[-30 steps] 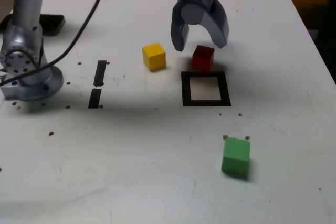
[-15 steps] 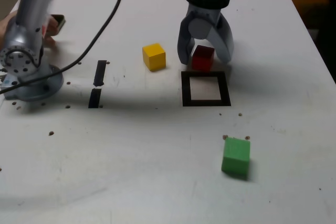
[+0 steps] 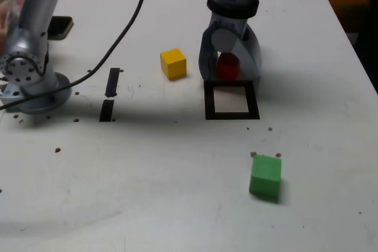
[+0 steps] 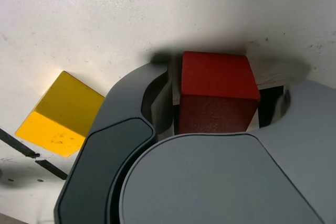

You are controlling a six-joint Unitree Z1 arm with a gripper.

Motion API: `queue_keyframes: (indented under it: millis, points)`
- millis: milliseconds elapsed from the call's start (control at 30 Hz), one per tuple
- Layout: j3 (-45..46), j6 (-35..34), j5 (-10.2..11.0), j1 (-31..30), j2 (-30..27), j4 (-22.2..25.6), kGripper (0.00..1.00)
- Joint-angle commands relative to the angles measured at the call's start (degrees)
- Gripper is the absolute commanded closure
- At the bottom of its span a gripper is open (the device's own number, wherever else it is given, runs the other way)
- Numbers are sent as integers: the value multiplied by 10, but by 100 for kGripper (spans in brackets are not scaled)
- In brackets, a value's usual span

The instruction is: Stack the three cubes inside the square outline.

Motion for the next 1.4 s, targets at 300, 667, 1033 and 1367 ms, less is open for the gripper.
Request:
queue_keyframes:
  millis: [300, 667, 1033, 1367]
  points:
    - [-8, 1, -5, -1, -5, -2, 76]
    - [-11, -9, -4, -1, -41, 5, 76]
    - [5, -69, -3, -23, -86, 5, 76]
    - [5, -147, 0, -81, -92, -7, 76]
